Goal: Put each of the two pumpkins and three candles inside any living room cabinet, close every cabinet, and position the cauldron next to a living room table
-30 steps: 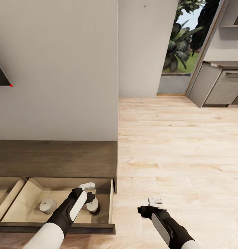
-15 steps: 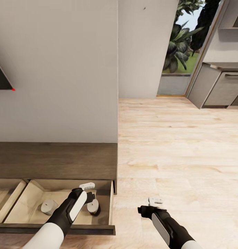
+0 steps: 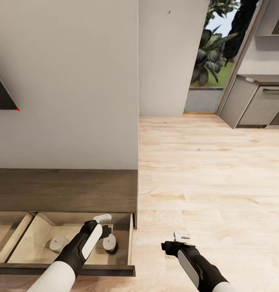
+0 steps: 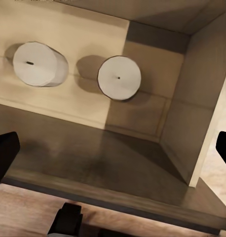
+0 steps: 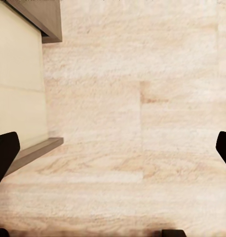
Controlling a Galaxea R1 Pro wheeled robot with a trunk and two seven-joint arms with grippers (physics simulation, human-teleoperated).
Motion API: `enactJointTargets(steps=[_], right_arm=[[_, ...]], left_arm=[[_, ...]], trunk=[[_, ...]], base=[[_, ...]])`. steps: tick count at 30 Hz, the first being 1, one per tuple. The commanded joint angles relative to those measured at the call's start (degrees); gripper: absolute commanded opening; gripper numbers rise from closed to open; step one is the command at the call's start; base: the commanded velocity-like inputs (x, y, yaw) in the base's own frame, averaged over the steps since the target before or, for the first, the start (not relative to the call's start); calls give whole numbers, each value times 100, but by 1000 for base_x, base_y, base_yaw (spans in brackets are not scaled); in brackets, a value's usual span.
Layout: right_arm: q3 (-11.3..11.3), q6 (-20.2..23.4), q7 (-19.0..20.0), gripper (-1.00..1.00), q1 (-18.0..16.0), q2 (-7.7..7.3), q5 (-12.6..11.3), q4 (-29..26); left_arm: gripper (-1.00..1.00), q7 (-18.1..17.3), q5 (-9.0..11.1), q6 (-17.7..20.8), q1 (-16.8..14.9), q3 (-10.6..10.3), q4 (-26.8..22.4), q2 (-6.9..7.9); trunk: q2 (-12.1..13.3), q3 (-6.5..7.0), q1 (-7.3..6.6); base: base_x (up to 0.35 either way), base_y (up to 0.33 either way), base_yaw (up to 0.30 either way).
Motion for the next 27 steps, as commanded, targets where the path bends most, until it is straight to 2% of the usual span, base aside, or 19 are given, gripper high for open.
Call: enactJointTargets(steps=[1, 9, 27], right_arm=[[29, 17, -55, 100, -3, -3, -60, -10], [29, 20, -55, 100, -3, -1, -60, -10], [29, 20, -58, 100, -3, -1, -60, -10]], left_arm=[[100, 56, 61, 9, -3, -17, -7, 3], [100, 56, 60, 9, -3, -17, -14, 7], [100, 56, 59, 9, -3, -17, -15, 13]], trunk=[[39, 14, -23], [360, 157, -199], [1082, 481, -594]], base=[[0, 0, 0], [-46, 0, 0], [-297, 64, 0]])
